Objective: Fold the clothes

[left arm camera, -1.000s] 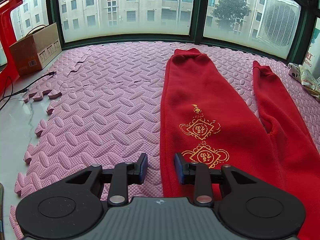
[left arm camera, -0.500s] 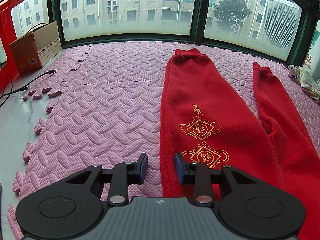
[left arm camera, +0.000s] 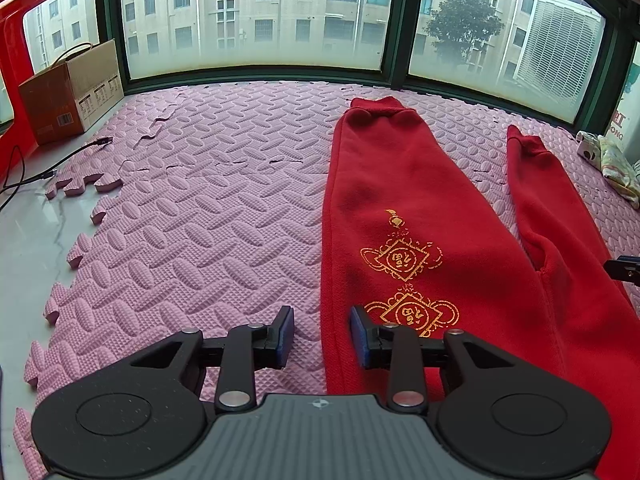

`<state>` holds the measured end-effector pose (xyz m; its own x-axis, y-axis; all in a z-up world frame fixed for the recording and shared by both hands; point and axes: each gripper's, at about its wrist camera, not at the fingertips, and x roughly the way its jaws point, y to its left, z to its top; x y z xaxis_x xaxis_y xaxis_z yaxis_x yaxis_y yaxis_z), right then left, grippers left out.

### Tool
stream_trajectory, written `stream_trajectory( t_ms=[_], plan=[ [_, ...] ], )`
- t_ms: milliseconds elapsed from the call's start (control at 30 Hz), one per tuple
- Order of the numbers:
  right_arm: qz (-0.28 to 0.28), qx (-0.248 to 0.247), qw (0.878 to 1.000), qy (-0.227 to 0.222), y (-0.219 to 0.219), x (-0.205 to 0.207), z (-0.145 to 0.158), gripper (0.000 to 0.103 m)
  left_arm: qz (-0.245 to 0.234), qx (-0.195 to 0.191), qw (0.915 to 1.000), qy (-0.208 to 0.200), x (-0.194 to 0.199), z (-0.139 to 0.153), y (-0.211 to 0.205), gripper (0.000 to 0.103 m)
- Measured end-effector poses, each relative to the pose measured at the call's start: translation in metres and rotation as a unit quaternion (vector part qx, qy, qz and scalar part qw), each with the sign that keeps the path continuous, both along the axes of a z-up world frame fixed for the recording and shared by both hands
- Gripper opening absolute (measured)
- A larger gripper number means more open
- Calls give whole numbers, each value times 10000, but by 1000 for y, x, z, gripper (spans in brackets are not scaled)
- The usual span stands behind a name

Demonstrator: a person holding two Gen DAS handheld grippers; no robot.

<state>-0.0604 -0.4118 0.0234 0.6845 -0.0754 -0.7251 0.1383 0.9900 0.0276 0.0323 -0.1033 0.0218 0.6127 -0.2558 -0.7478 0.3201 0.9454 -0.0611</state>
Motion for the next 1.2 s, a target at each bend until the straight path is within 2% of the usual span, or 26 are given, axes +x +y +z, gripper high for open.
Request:
stream_trajectory(
  t_ms=[267,467,633,867,1033,1200],
  plan=[
    [-92,-68,9999,64,-3,9,-7,23,3,-13,10000,10,1,0,1,35],
    [-196,-187,9996,-22,-3,8,-7,8,10,-18,10000,15,1,0,0,35],
    [-378,-380,9983,-241,-8,0,1,7,9,-24,10000,13,0,0,1,35],
    [-544,-262,9981,-149,-20,-1,-5,10,17,-23,10000,17,1,0,1,36],
    [-361,-329,9981,-373,-14,0,9,11,29,-9,10000,17,1,0,0,36],
    [74,-425,9985,-338,-5,17,10,11,34,-9,10000,20,1,0,0,36]
  ],
)
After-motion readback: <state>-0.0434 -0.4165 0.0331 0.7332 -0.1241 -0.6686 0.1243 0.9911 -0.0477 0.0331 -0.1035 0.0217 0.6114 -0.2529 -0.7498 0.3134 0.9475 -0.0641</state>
